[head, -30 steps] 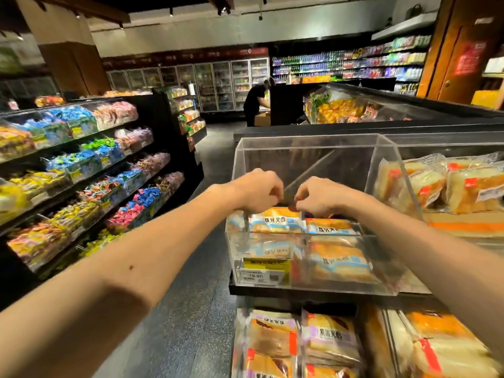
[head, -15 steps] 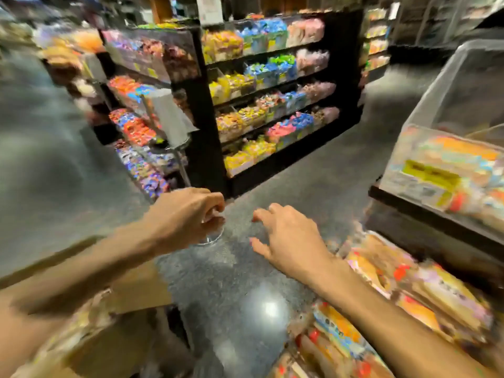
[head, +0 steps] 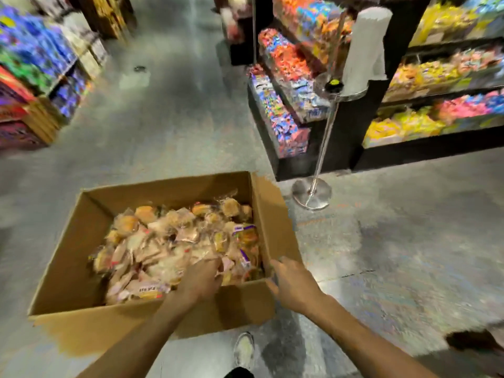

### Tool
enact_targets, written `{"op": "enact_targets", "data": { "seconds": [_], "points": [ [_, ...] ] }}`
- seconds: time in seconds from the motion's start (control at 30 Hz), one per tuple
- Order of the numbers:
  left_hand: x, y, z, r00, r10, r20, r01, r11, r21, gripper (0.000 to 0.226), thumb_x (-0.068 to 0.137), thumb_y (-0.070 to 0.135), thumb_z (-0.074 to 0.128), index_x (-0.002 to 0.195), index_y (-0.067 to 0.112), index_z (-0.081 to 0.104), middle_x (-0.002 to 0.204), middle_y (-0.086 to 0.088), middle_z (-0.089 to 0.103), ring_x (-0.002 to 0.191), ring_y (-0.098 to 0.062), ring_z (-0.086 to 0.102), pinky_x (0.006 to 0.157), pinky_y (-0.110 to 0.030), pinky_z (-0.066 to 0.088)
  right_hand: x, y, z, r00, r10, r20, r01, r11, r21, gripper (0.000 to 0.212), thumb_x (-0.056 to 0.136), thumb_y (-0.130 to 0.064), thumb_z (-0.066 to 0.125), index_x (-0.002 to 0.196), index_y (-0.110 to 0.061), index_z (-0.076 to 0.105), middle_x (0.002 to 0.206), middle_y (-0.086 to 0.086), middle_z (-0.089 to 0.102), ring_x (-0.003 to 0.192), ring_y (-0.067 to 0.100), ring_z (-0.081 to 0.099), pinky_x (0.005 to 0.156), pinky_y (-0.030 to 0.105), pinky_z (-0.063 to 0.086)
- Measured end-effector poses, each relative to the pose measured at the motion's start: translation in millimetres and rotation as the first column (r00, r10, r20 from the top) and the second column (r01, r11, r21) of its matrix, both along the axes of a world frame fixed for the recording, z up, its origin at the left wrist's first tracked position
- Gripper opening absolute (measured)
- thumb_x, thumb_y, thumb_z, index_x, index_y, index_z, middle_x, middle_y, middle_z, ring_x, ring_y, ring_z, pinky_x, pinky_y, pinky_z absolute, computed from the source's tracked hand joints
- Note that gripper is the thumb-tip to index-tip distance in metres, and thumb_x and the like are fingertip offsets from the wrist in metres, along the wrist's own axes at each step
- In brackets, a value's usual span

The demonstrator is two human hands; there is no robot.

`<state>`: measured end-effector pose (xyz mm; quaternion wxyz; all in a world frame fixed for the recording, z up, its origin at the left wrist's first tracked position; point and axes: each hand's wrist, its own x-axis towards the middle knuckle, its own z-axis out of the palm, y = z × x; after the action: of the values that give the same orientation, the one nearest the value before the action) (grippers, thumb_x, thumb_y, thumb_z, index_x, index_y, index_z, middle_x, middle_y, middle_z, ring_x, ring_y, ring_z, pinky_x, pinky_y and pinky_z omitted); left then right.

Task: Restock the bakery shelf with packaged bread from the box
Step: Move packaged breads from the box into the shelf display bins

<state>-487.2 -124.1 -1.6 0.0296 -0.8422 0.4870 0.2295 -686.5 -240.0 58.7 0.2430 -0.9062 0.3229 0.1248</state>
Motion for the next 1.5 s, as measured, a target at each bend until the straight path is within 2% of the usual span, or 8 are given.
{"op": "enact_targets", "data": {
  "seconds": [0.33, 0.57, 0.7, 0.87, 1.1, 1.2, 1.3, 1.5],
  "points": [
    [93.8, -20.6, -110.3, 0.931, 0.170, -0.324, -0.078, 0.957, 0.279, 0.035, 0.094, 0.037, 0.062, 0.125, 0.023, 0.055, 0.126, -0.007, 0.061, 0.118, -0.026, 0.055, 0.102, -0.037, 0.041, 143.6, -37.0, -111.0, 0.962, -0.061, -0.268, 0.138, 0.950, 0.281, 0.041, 0.098, -0.021, 0.056, 0.137, -0.014, 0.047, 0.135, 0.010, 0.053, 0.123, 0.029, 0.053, 0.102, 0.038, 0.044],
    [98.2, -52.3, -159.1, 0.867, 0.044, -0.496, 0.115, 0.952, 0.285, 0.099, 0.072, 0.060, 0.076, 0.152, 0.029, 0.028, 0.155, -0.006, 0.033, 0.141, -0.028, 0.031, 0.114, -0.039, 0.033, 180.9, -61.1, -185.8, 0.836, -0.332, -0.437, 0.492, 0.807, 0.327, 0.056, 0.097, -0.024, 0.058, 0.147, -0.014, 0.034, 0.144, 0.013, 0.045, 0.133, 0.031, 0.045, 0.111, 0.040, 0.037],
    [91.8, -61.0, -181.2, 0.771, 0.202, -0.604, 0.025, 0.938, 0.346, 0.122, 0.058, 0.094, 0.055, 0.155, 0.028, 0.023, 0.161, -0.007, 0.026, 0.145, -0.029, 0.027, 0.116, -0.049, 0.029, 187.7, -62.3, -215.9, 0.750, -0.411, -0.519, 0.625, 0.699, 0.348, 0.070, 0.099, -0.030, 0.056, 0.154, -0.012, 0.016, 0.151, 0.013, 0.036, 0.139, 0.032, 0.038, 0.115, 0.045, 0.035],
    [74.6, -72.8, -194.2, 0.812, 0.276, -0.514, -0.002, 0.882, 0.472, 0.133, 0.060, 0.090, 0.059, 0.158, 0.020, 0.002, 0.164, -0.014, 0.009, 0.150, -0.038, 0.010, 0.120, -0.056, 0.015, 188.2, -61.9, -239.2, 0.665, -0.502, -0.553, 0.724, 0.614, 0.314, 0.080, 0.096, -0.034, 0.061, 0.154, -0.008, 0.013, 0.149, 0.015, 0.040, 0.137, 0.033, 0.042, 0.112, 0.044, 0.039],
    [103.7, -75.0, -190.8, 0.772, 0.338, -0.539, 0.054, 0.809, 0.585, 0.118, 0.062, 0.081, 0.069, 0.150, 0.012, 0.029, 0.157, -0.015, 0.030, 0.145, -0.037, 0.024, 0.116, -0.051, 0.023, 194.4, -56.7, -250.9, 0.650, -0.530, -0.544, 0.752, 0.548, 0.366, 0.072, 0.079, -0.058, 0.071, 0.134, -0.015, 0.052, 0.134, 0.009, 0.056, 0.119, 0.028, 0.057, 0.101, 0.043, 0.049],
    [106.8, -64.9, -193.7, 0.731, 0.379, -0.568, 0.040, 0.806, 0.590, 0.133, 0.057, 0.082, 0.071, 0.156, 0.016, 0.012, 0.163, -0.016, 0.015, 0.149, -0.041, 0.011, 0.118, -0.057, 0.019, 194.1, -58.2, -247.3, 0.617, -0.565, -0.547, 0.786, 0.425, 0.449, 0.098, 0.074, -0.060, 0.075, 0.151, -0.024, 0.027, 0.145, 0.007, 0.046, 0.128, 0.030, 0.050, 0.104, 0.045, 0.046],
    [105.9, -58.4, -180.3, 0.530, 0.478, -0.700, -0.091, 0.853, 0.514, 0.121, 0.065, 0.062, 0.083, 0.150, 0.014, 0.012, 0.155, -0.005, 0.032, 0.142, -0.030, 0.033, 0.109, -0.039, 0.034, 189.0, -61.9, -236.7, 0.497, -0.630, -0.597, 0.819, 0.112, 0.563, 0.096, 0.077, -0.049, 0.079, 0.149, -0.019, 0.022, 0.139, 0.011, 0.052, 0.119, 0.031, 0.058, 0.089, 0.046, 0.054],
    [121.2, -52.2, -150.4, 0.315, 0.475, -0.822, -0.250, 0.877, 0.411, 0.108, 0.067, 0.023, 0.092, 0.144, 0.017, 0.015, 0.123, 0.012, 0.051, 0.108, -0.004, 0.054, 0.092, -0.024, 0.052, 192.8, -63.9, -210.9, 0.513, -0.571, -0.640, 0.691, -0.167, 0.703, 0.072, 0.084, -0.059, 0.066, 0.143, -0.024, 0.047, 0.128, 0.011, 0.064, 0.108, 0.028, 0.064, 0.081, 0.047, 0.050]
  ]
}}
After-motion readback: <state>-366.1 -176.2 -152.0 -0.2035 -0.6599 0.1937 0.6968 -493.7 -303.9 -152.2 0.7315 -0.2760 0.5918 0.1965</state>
